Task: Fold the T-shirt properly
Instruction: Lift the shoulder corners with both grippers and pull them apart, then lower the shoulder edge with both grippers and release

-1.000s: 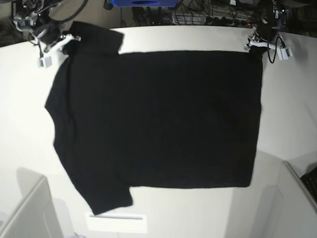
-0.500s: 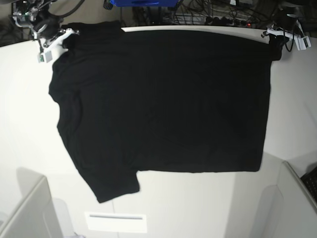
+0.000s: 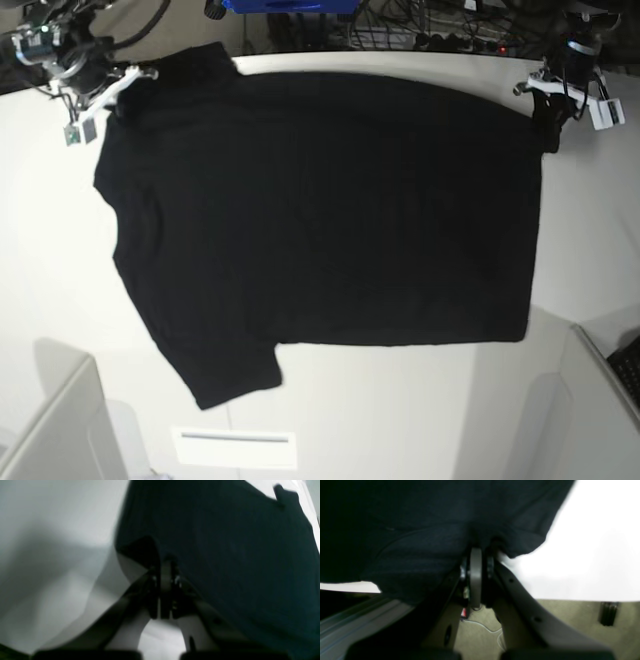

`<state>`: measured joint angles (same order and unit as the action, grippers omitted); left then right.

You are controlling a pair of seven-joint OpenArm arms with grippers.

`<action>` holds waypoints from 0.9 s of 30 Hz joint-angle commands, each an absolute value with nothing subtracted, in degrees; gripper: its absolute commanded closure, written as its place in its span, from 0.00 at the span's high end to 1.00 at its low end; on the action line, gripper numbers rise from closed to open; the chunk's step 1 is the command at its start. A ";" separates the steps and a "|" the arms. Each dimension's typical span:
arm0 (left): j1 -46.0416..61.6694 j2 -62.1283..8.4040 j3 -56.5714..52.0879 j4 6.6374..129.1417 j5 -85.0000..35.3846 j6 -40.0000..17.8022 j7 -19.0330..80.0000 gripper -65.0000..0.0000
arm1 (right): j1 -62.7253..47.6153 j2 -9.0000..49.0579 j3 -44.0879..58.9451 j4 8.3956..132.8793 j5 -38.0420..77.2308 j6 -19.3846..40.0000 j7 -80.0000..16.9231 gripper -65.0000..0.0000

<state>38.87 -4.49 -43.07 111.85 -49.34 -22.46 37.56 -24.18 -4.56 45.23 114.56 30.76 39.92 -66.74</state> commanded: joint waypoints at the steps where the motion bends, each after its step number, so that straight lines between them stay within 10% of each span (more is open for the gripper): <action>1: 39.16 -4.88 -43.47 112.84 -50.24 -22.99 36.26 0.00 | -22.37 -3.47 45.41 115.47 31.87 40.00 -65.89 0.00; 27: 25.19 -5.85 -40.75 105.01 -49.63 -16.40 36.26 0.00 | 2.86 3.12 32.22 95.52 31.69 25.54 -65.36 0.00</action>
